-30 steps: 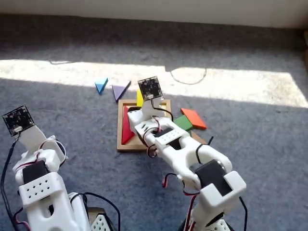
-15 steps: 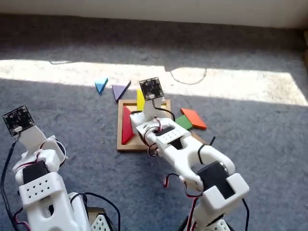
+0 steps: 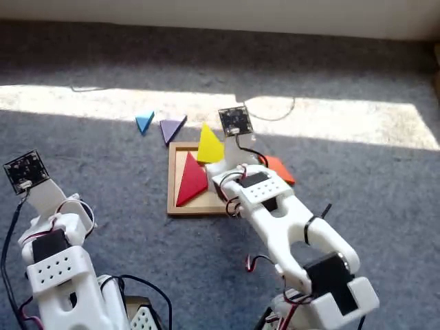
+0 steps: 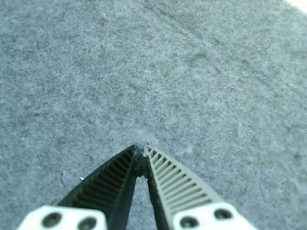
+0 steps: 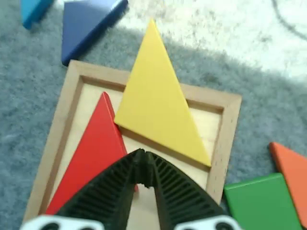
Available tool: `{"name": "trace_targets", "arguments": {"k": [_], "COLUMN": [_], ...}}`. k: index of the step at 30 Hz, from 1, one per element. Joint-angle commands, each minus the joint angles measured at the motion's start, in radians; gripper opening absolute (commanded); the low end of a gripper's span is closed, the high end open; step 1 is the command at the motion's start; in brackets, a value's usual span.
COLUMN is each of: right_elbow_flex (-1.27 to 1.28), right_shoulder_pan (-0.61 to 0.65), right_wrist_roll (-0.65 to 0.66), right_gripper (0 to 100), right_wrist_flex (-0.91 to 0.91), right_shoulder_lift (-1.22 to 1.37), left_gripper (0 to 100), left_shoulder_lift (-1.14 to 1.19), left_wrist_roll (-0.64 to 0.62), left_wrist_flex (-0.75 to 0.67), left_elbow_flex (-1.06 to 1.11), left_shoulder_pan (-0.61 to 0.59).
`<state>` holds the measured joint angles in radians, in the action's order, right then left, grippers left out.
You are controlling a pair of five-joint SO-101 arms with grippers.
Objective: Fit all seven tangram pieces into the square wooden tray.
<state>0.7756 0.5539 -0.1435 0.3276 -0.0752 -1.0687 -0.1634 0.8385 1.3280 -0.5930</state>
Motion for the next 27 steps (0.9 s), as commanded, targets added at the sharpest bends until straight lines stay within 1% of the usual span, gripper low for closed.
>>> {"name": "trace_targets", "arguments": {"k": [1, 4, 7, 12, 18, 23, 27], "right_elbow_flex": [0.041, 0.077, 0.077, 0.077, 0.035, -0.027, -0.091], "right_shoulder_pan": [-0.051, -0.064, -0.064, -0.081, -0.148, -0.162, -0.139], "right_wrist_roll": [-0.002, -0.002, -0.003, -0.003, -0.003, -0.008, -0.008], "right_gripper": [0.9, 0.9, 0.9, 0.9, 0.9, 0.9, 0.9], "right_wrist_flex": [0.013, 0.013, -0.007, -0.196, -0.377, -0.433, -0.456], "right_shoulder_lift": [-0.213, -0.257, -0.226, -0.097, 0.064, 0.154, 0.211], "left_gripper": [0, 0, 0, 0, 0, 0, 0], "left_shoulder_lift": [-0.013, -0.013, -0.013, -0.013, -0.013, -0.013, -0.013], "left_wrist_roll": [0.006, 0.006, 0.006, 0.005, 0.005, 0.005, 0.005], "left_wrist_flex": [-0.012, -0.012, -0.012, -0.015, -0.014, -0.012, -0.012], "left_elbow_flex": [-0.005, -0.005, -0.010, -0.013, -0.031, -0.033, -0.033], "left_shoulder_pan": [-0.010, -0.010, -0.013, -0.062, -0.099, -0.104, -0.104]}}
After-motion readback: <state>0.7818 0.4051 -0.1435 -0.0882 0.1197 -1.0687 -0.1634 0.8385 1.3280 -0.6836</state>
